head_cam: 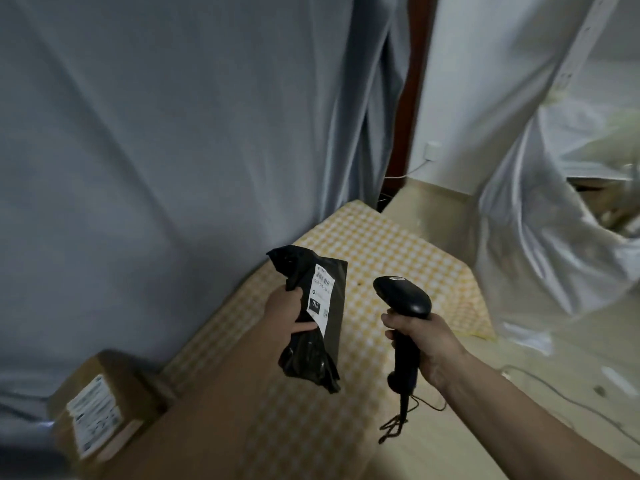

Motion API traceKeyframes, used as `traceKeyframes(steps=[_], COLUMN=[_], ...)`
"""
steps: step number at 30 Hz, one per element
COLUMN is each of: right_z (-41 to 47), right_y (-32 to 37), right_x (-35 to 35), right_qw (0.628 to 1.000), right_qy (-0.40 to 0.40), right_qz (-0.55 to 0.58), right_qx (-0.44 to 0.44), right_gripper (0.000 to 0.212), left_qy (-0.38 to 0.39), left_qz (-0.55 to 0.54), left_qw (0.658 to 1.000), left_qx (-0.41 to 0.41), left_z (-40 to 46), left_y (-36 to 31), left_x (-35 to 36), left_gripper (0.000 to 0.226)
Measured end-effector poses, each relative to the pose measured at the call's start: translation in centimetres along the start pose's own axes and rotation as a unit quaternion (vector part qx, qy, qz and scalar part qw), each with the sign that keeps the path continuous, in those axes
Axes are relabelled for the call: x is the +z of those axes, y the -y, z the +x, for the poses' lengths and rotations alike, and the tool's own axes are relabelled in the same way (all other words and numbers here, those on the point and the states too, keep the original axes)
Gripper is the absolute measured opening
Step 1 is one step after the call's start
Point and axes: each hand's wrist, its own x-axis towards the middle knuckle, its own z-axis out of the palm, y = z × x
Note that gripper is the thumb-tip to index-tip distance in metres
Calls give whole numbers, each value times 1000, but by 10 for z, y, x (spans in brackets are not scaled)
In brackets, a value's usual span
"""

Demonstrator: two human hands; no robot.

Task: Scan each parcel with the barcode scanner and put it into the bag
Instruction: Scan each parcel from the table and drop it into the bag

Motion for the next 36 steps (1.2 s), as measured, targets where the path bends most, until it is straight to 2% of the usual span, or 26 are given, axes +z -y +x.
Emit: traceKeyframes(steps=[7,17,27,36], right_z=[6,9,37,111], right_y=[30,85,123,216], right_x=[-125,-298,-373,-405], right_qw=[997,980,971,966], right_qy=[-51,-124,-140,-151], right_qz=[55,146,187,193], right_qx=[-10,-60,-56,-77], right_gripper=[14,24,19,13], left_qy=[35,86,125,190], left_qz=[43,79,103,35], left_qw=[998,992,986,980], left_qx=[10,45,50,39], left_z=[-23,-58,-50,-10], left_y=[-8,-17,-48,-118], left_x=[131,329,451,542], left_gripper=[19,38,33,29])
